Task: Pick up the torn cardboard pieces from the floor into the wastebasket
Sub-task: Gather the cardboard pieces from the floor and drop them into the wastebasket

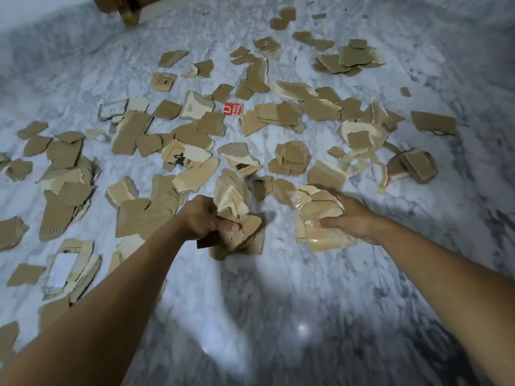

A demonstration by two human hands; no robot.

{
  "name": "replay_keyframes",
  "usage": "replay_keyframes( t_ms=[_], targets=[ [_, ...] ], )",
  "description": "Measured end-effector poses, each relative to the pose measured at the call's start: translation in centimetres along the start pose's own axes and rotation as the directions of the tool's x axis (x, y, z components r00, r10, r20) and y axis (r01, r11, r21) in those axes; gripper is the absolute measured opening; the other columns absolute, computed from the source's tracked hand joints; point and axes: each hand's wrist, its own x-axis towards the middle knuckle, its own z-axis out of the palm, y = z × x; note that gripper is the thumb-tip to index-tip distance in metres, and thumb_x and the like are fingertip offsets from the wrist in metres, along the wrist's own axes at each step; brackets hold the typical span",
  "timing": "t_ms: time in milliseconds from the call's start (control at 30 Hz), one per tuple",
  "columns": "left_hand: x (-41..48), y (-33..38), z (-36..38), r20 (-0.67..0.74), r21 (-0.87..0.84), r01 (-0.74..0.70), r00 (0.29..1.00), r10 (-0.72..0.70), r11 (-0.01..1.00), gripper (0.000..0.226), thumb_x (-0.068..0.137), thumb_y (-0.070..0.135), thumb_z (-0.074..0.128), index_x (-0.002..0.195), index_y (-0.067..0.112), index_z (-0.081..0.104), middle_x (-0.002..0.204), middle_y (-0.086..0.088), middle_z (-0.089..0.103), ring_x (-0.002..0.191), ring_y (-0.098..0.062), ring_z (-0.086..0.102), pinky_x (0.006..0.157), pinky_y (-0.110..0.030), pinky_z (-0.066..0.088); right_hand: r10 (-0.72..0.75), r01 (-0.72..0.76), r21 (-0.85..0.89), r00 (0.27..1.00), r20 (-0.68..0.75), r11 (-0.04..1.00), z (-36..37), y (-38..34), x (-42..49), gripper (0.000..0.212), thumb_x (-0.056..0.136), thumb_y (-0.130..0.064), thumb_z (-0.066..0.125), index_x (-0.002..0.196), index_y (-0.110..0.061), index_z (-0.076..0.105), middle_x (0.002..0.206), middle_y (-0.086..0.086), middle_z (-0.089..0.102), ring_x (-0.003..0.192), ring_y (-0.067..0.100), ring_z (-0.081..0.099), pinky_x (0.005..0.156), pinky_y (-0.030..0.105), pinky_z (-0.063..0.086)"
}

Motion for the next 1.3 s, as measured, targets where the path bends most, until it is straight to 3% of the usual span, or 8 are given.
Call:
replay_keyframes(
  t_ms=[100, 167, 233, 300, 467, 633, 933, 1300],
  targets=[
    [0.3, 1.8, 2.6, 0.057, 0.185, 0.028, 0.998, -0.039, 0.982, 0.051, 0.061, 0.039, 0.093, 0.060, 0.018, 0.046, 0.064, 0.004, 0.052, 0.062, -0.016, 0.046, 0.055, -0.028, 0.037, 0.029, -0.028, 0.033, 1.000, -0.012, 0.999, -1.0, 0.5, 0.0, 0.090, 0.048, -0.048, 0.095, 0.129, -0.036, 0.060, 0.119, -0.012, 0.071, 0.116, 0.012, 0.063, 0.105, 0.042, 0.050],
    [0.8, 1.9, 5.2, 0.068, 0.369, 0.009, 0.997, -0.036, 0.929, 0.048, 0.062, 0.048, 0.090, 0.076, 0.017, 0.055, 0.113, -0.007, 0.058, 0.095, -0.021, 0.052, 0.078, -0.034, 0.050, 0.030, -0.030, 0.035, 1.000, -0.003, 0.999, -1.0, 0.6, -0.2, 0.085, 0.051, -0.046, 0.095, 0.127, -0.037, 0.060, 0.117, -0.012, 0.072, 0.114, 0.013, 0.064, 0.105, 0.043, 0.051],
    [1.3, 1.9, 7.4, 0.037, 0.508, 0.008, 0.999, -0.031, 0.862, 0.068, 0.064, 0.056, 0.085, 0.113, 0.018, 0.058, 0.146, -0.010, 0.028, 0.128, -0.034, 0.033, 0.101, -0.045, 0.046, 0.045, -0.045, 0.016, 0.999, -0.017, 0.999, -1.1, 0.8, -0.2, 0.089, 0.045, -0.054, 0.094, 0.126, -0.037, 0.060, 0.115, -0.012, 0.073, 0.112, 0.013, 0.065, 0.102, 0.041, 0.052],
    [1.8, 1.9, 8.6, -0.009, 0.554, -0.003, 1.000, 0.009, 0.832, 0.087, 0.064, 0.058, 0.084, 0.133, 0.019, 0.046, 0.144, -0.012, 0.024, 0.130, -0.037, 0.031, 0.103, -0.046, 0.045, 0.050, -0.050, 0.005, 0.998, -0.025, 0.999, -1.1, 1.3, -0.3, 0.094, 0.041, -0.058, 0.092, 0.126, -0.036, 0.060, 0.114, -0.011, 0.072, 0.111, 0.014, 0.066, 0.100, 0.040, 0.053],
    [1.7, 2.2, 8.7, -0.053, 0.589, -0.007, 0.997, 0.047, 0.808, 0.072, 0.071, 0.048, 0.079, 0.129, 0.021, 0.046, 0.119, -0.008, 0.055, 0.112, -0.030, 0.054, 0.089, -0.045, 0.047, 0.070, -0.070, 0.002, 0.997, -0.039, 0.998, -0.7, 2.5, -0.9, 0.079, 0.059, -0.042, 0.095, 0.128, -0.028, 0.060, 0.115, -0.008, 0.071, 0.109, 0.015, 0.065, 0.101, 0.040, 0.053],
    [1.1, 2.0, 8.3, -0.064, 0.450, -0.050, 0.994, 0.089, 0.892, 0.074, 0.072, 0.044, 0.081, 0.133, 0.018, 0.048, 0.114, -0.010, 0.062, 0.102, -0.030, 0.061, 0.075, -0.030, 0.044, 0.068, -0.068, 0.004, 0.996, -0.050, 0.998, -1.2, 2.5, -1.1, 0.093, 0.050, -0.052, 0.094, 0.132, -0.027, 0.057, 0.119, -0.008, 0.069, 0.112, 0.016, 0.064, 0.101, 0.040, 0.052],
    [-0.1, 11.1, 8.5, -0.051, 0.053, -0.186, 0.981, 0.189, 0.981, 0.083, 0.063, 0.019, 0.093, 0.122, 0.019, 0.034, 0.110, -0.006, 0.062, 0.100, -0.028, 0.062, 0.080, -0.036, 0.052, 0.037, -0.040, -0.029, 0.992, -0.121, 0.999, -7.2, 0.7, -4.5, 0.052, 0.072, -0.024, 0.089, 0.118, -0.027, 0.064, 0.111, -0.007, 0.071, 0.106, 0.015, 0.066, 0.090, 0.029, 0.052],
    [3.0, 25.4, 9.2, 0.011, 0.422, -0.160, 0.985, 0.172, 0.892, 0.048, 0.066, 0.032, 0.090, 0.106, 0.012, 0.070, 0.095, -0.006, 0.068, 0.091, -0.023, 0.063, 0.077, -0.031, 0.050, 0.069, -0.099, -0.033, 0.858, -0.509, 0.995, -24.5, -0.3, -7.7, 0.058, 0.071, -0.030, 0.089, 0.121, -0.012, 0.065, 0.119, 0.008, 0.069, 0.109, 0.028, 0.064, 0.077, 0.026, 0.043]
  ],
)
